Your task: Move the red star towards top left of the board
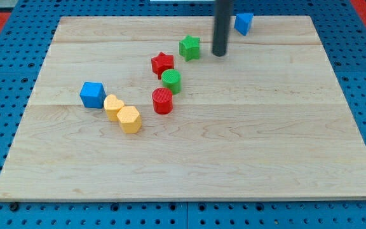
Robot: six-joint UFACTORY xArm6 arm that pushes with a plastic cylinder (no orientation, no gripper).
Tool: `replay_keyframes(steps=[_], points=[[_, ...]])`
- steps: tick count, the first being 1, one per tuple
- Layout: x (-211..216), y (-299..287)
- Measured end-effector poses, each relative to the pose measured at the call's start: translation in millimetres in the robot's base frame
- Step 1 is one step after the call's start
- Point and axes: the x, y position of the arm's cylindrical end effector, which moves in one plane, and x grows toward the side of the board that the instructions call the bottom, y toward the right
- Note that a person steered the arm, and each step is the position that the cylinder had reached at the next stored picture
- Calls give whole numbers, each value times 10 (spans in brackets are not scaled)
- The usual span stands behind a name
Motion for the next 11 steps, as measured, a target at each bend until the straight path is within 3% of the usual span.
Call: replay_keyframes(steps=[1,3,4,6,7,8,9,10,11], points=[[518,-528],[211,-1725],[476,-1255],[427,-2005],[341,-2114],[1,-2165],[-32,-2649],[32,-2495],[-141,-3129]])
